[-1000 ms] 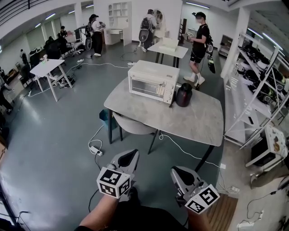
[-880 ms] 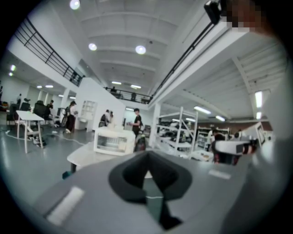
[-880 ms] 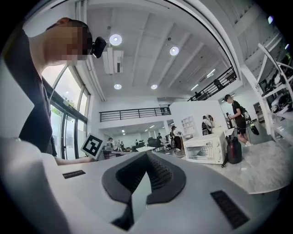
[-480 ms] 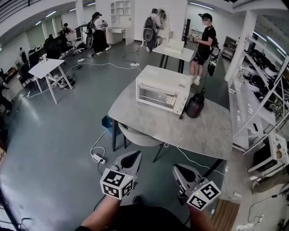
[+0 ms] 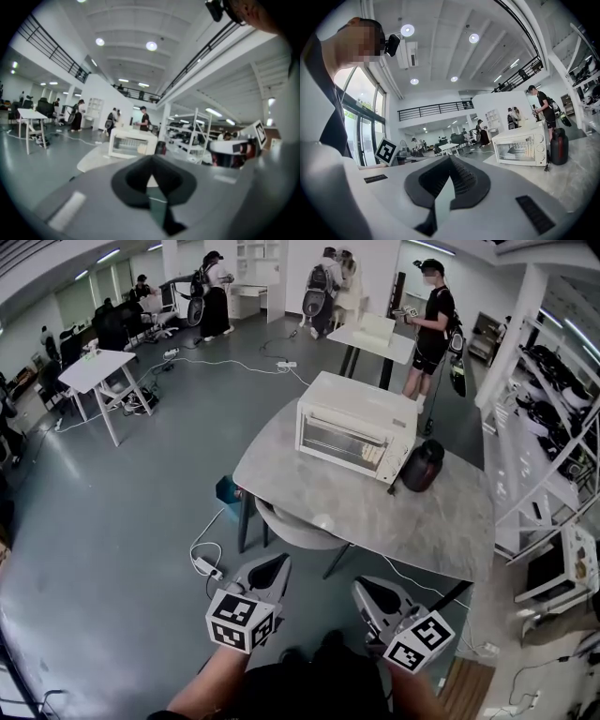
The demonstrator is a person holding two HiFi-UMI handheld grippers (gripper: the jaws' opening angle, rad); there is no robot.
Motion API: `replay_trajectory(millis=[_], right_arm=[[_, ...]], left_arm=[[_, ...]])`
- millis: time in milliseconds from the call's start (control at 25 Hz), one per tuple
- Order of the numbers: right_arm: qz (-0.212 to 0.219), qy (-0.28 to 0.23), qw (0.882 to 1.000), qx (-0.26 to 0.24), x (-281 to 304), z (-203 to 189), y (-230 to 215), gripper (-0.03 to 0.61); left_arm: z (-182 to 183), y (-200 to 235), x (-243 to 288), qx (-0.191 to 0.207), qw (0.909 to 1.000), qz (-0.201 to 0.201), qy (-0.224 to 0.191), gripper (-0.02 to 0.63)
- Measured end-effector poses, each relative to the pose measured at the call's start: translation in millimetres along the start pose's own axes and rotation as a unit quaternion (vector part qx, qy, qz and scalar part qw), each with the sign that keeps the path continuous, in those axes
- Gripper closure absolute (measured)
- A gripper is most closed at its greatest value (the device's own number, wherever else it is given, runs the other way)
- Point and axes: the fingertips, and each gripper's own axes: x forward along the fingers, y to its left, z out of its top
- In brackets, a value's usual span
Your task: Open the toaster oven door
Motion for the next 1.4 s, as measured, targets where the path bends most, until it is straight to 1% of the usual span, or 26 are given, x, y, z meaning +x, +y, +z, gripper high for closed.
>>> replay_trajectory(millis=[120,280,520,840,1040,1200,1400], right_arm=[[0.000,0.003,1.000,0.004,14,0,-19,0.584],[0.001,0.003,1.000,0.011,32,3,-55,0.584],[0.012,-0.003,1.000,0.016,65,28,-126,0.584],[0.036,-0.007,0.999,0.011,104,63,-210,0.584],[0.043,-0.009,0.999,0.011,111,79,-248,0.584],[0.049,0.001,0.999,0.011,116,83,-273,0.584],[0.048,0.008,0.999,0.017,126,83,-289,0.584]], left_arm=[[-3,10,20,-0.005,1.0000,-0.001,0.006,0.606],[4,22,55,0.003,1.0000,0.002,0.007,0.606],[32,45,123,0.011,0.9998,0.014,0.009,0.606],[75,60,208,0.033,0.9992,0.022,0.003,0.606],[88,59,247,0.036,0.9990,0.026,0.004,0.606],[96,58,269,0.034,0.9990,0.029,0.002,0.606],[93,65,286,0.026,0.9993,0.024,0.010,0.606]])
